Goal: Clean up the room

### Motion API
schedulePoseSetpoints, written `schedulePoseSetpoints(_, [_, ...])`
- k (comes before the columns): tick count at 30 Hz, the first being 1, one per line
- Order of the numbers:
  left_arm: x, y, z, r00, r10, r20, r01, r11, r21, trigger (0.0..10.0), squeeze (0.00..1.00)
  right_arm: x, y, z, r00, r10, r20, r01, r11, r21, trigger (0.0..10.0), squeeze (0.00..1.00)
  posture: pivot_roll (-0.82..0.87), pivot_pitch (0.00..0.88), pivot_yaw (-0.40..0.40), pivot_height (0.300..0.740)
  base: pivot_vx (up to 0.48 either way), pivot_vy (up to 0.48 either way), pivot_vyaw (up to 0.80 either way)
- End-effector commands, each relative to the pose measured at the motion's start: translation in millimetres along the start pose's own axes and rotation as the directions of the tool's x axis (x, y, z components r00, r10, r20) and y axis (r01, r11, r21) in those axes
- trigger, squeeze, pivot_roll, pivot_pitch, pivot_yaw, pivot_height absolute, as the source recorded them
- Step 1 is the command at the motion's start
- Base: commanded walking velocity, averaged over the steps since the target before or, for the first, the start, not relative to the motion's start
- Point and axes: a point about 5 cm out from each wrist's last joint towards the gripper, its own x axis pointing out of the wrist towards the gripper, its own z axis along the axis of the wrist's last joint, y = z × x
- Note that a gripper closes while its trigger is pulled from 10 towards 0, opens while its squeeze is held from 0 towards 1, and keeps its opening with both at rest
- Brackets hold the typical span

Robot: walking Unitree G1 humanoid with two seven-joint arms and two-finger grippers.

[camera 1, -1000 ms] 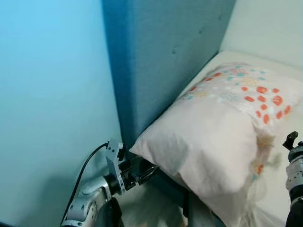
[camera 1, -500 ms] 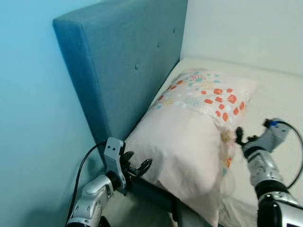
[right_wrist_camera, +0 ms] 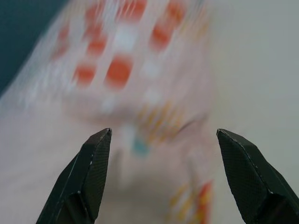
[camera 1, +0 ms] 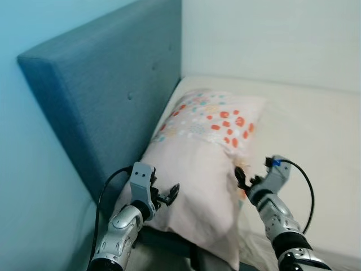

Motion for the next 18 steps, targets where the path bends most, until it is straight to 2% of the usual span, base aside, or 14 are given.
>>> schedulePoseSetpoints(1, [-2.9,3.3,-8.1,0.999,0.035,-0.027,-0.035,0.999,0.000,10.0,0.00,-4.6,-3.7,-5.4,1.000,-0.016,0.002,0.016,1.000,0.004,10.0,0.00,0.11,0.128,-0.009,0.535,0.000,0.000,-0.60])
schedulePoseSetpoints(10, [-3.2,17.1,-10.8,0.987,0.155,-0.027,-0.155,0.988,0.023,10.0,0.00,-7.5,-5.0,-1.4,1.000,-0.004,0.008,0.004,1.000,-0.008,10.0,0.00,0.10,0.134,-0.014,0.535,0.000,0.000,-0.60])
schedulePoseSetpoints(18, [-2.4,24.5,-8.9,0.972,0.236,-0.008,-0.235,0.971,0.039,10.0,0.00,-10.9,4.5,-6.2,1.000,0.026,0.000,-0.026,1.000,-0.005,10.0,0.00,0.10,0.144,-0.016,0.535,0.000,0.000,-0.60])
